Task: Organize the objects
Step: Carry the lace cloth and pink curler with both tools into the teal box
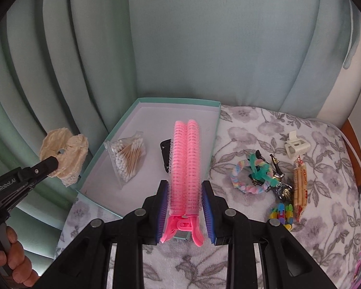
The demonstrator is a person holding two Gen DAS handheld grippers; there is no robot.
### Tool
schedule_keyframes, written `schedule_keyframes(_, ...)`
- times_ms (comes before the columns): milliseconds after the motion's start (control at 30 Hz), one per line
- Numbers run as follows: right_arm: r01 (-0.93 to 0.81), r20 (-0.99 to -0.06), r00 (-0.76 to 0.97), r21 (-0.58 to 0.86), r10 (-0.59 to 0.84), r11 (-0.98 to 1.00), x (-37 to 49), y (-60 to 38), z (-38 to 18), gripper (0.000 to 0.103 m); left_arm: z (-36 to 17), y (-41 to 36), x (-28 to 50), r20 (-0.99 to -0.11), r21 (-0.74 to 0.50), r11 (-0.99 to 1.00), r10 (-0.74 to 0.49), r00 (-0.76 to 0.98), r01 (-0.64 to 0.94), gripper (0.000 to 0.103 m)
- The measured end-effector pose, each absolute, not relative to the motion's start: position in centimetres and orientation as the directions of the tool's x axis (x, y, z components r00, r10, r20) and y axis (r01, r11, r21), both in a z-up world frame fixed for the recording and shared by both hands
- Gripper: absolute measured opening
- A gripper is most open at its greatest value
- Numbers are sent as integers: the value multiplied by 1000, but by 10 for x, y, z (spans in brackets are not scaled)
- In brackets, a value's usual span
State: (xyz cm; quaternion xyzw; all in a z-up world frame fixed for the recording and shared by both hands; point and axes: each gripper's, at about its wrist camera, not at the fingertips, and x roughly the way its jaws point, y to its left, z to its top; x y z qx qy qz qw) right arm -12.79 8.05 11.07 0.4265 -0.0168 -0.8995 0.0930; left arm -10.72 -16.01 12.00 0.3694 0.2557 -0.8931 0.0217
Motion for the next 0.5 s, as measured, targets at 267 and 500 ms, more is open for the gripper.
schedule_keyframes(267,186,-785,-586,111,-201,-976,-145,64,92,29,95,-159,-123,-708,-429,-871,161,-687,239,3)
schedule_keyframes(500,207,-808,-549,114,-212,-972,-157,55,72,29,70,-153,-137,-747,-413,-876,169,-643,250,3)
